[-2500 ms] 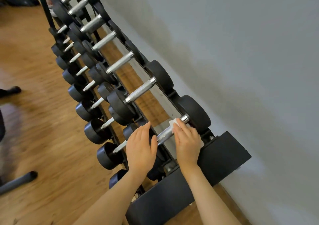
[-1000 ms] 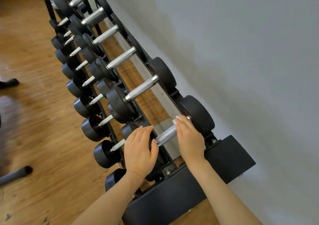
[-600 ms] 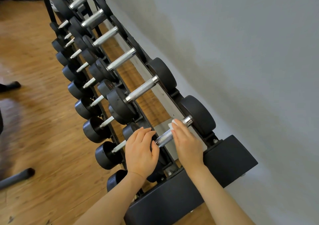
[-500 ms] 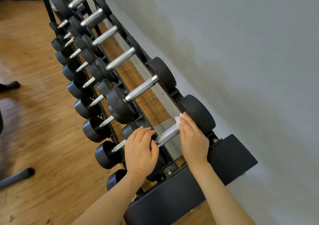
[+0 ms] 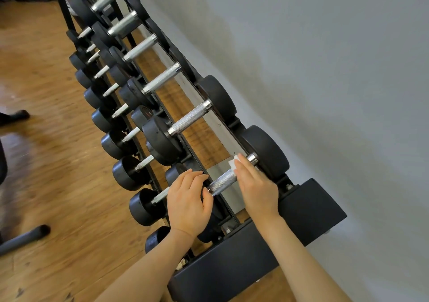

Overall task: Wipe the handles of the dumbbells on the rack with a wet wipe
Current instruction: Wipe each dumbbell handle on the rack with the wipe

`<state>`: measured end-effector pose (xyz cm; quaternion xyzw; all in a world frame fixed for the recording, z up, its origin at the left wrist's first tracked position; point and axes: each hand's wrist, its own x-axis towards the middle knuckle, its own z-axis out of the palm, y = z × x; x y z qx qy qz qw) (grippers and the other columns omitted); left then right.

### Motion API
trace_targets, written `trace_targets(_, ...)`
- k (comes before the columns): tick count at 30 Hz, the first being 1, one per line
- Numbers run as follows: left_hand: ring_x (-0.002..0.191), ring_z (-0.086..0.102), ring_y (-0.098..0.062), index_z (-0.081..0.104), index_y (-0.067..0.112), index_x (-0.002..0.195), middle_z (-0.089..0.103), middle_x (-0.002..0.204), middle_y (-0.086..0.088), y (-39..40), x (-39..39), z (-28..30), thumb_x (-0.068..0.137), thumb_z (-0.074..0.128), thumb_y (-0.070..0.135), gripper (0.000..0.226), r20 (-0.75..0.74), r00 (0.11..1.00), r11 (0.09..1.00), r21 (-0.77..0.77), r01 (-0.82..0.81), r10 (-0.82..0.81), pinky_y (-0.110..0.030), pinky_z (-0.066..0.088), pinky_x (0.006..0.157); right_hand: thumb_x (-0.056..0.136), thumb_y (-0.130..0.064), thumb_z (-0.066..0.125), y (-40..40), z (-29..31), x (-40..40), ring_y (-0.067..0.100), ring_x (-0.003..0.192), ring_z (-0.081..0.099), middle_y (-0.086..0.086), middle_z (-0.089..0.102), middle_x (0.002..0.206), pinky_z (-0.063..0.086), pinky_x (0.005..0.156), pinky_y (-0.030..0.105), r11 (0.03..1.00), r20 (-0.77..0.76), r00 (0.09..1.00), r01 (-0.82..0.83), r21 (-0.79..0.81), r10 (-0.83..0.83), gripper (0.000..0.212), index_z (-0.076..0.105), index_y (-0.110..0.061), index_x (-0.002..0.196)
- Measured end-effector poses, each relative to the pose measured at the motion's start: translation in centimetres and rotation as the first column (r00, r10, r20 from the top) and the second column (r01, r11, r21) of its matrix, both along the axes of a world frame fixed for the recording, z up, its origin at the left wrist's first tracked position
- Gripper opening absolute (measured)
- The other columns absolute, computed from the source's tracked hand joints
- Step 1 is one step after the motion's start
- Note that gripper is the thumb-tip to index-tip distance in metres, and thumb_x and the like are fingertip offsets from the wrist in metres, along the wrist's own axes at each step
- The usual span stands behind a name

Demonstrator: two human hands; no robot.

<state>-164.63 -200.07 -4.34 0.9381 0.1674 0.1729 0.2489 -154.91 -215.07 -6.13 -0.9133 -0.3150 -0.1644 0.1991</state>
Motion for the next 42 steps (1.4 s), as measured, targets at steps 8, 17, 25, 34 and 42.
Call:
trace_targets(8, 0.113, 0.058, -0.019, 0.071, 0.014, 0.109, 0.07, 0.109, 0.001, 0.0, -0.1, 0.0, 0.089, 0.04, 0.028, 0.039, -0.011, 1.0, 1.0, 0.004, -0.004, 0.004, -0.03, 0.036, 0.102, 0.074, -0.006, 0.078, 0.7, -0.7, -1.6, 0.024, 0.108, 0.066, 0.014, 0.054, 0.139, 0.055, 0.079, 0.028, 0.995, -0.06, 0.997, 0.055, 0.08, -0.05, 0.06, 0.057, 0.0, 0.13)
trace_targets(17, 0.114, 0.058, -0.02, 0.071, 0.014, 0.109, 0.069, 0.109, 0.001, 0.1, -0.1, 0.0, 0.089, 0.04, 0.029, 0.039, -0.006, 1.0, 1.0, -0.006, 0.004, -0.004, -0.032, 0.038, 0.102, 0.101, -0.03, 0.047, 1.5, -2.0, -3.0, -0.008, 0.117, 0.045, -0.019, 0.049, 0.125, 0.041, 0.102, 0.018, 0.908, -0.157, 0.956, 0.284, 0.307, -0.246, 0.033, 0.053, -0.023, 0.133)
trace_targets(25, 0.118, 0.058, -0.021, 0.07, 0.014, 0.112, 0.069, 0.111, 0.001, 0.0, 0.0, 0.1, 0.09, 0.038, 0.03, 0.042, -0.031, 0.999, 1.0, 0.002, 0.008, -0.008, -0.033, 0.038, 0.103, 0.098, -0.021, 0.05, 4.0, -1.7, -2.9, 0.026, 0.113, 0.054, 0.013, 0.059, 0.121, 0.049, 0.092, 0.03, 0.784, -0.154, 0.912, 0.405, 0.471, -0.379, 0.033, 0.063, -0.004, 0.122)
trace_targets(34, 0.115, 0.059, -0.024, 0.07, 0.013, 0.115, 0.069, 0.111, 0.0, 0.2, 0.1, 0.0, 0.089, 0.039, 0.028, 0.042, -0.011, 0.999, 0.999, -0.005, 0.035, -0.035, -0.042, 0.047, 0.1, 0.102, -0.024, 0.042, 4.4, -1.5, -2.6, 0.021, 0.118, 0.053, 0.016, 0.062, 0.122, 0.036, 0.107, 0.021, 0.745, -0.145, 0.901, 0.421, 0.518, -0.409, 0.039, 0.066, 0.003, 0.117)
trace_targets(42, 0.118, 0.057, -0.023, 0.068, 0.014, 0.119, 0.069, 0.113, 0.0, 0.2, 0.0, -0.2, 0.09, 0.038, 0.029, 0.044, -0.013, 0.999, 0.999, -0.001, 0.041, -0.041, -0.042, 0.043, 0.102, 0.104, -0.033, 0.034, 4.3, -1.9, -2.9, 0.02, 0.114, 0.056, 0.015, 0.062, 0.12, 0.048, 0.097, 0.028, 0.713, -0.154, 0.891, 0.437, 0.548, -0.427, 0.049, 0.065, 0.002, 0.118)
